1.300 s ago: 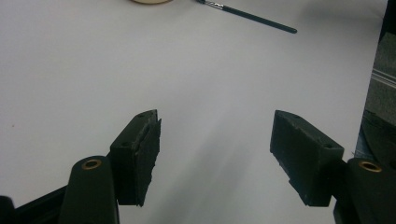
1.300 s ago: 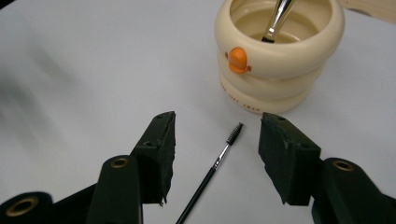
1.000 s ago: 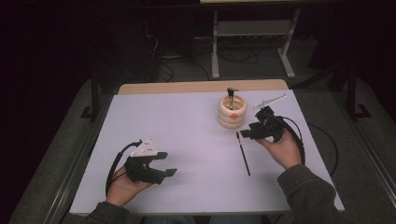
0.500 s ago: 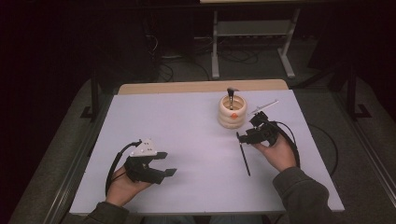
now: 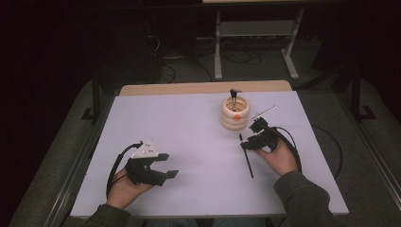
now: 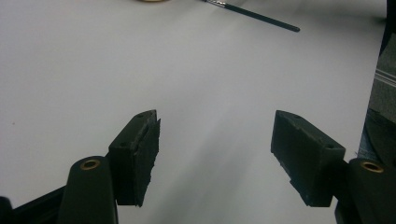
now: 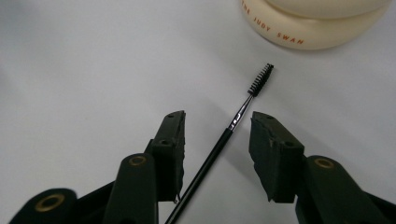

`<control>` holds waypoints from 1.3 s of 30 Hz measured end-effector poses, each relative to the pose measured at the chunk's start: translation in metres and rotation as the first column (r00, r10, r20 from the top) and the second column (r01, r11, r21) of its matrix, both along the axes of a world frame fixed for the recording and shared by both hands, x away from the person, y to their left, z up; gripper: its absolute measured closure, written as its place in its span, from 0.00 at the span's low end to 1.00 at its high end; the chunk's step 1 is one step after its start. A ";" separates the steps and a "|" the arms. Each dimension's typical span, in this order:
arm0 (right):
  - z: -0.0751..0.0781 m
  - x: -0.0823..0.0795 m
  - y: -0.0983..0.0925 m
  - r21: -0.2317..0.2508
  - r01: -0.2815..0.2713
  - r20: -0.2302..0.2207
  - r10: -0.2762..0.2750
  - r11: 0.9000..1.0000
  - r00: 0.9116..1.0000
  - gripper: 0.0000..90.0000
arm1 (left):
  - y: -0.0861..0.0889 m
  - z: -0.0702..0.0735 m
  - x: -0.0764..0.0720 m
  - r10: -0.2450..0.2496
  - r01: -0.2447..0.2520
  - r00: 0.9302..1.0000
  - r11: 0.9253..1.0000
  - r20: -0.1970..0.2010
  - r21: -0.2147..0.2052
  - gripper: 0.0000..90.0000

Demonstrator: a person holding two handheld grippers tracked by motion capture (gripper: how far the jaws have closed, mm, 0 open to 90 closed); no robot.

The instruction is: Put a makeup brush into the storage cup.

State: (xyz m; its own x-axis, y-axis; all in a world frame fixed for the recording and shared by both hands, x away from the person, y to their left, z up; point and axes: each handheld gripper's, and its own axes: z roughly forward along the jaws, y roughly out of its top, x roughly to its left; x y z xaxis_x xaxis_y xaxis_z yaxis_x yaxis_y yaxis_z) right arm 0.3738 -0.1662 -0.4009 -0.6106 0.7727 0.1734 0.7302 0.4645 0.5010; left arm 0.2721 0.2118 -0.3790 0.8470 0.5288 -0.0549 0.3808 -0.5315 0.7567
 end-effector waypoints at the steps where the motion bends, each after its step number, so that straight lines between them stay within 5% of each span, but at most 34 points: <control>1: -0.001 0.001 0.001 -0.009 -0.008 -0.008 0.008 1.000 1.000 0.62 | 0.000 0.000 0.000 0.000 0.000 1.000 1.000 0.000 0.000 0.36; 14: -0.021 0.006 0.007 -0.080 -0.008 -0.074 0.002 0.997 0.997 0.74 | 0.000 0.000 0.000 -0.003 0.003 1.000 1.000 0.000 0.001 0.36; 25: -0.023 0.003 0.023 -0.209 -0.002 -0.037 -0.006 0.978 0.999 0.85 | 0.001 0.000 0.000 -0.002 0.002 1.000 1.000 -0.002 -0.008 0.36; 39: -0.023 0.002 0.026 -0.241 -0.017 -0.024 0.012 0.970 1.000 0.94 | 0.001 0.000 0.001 -0.005 0.005 1.000 1.000 -0.001 -0.002 0.36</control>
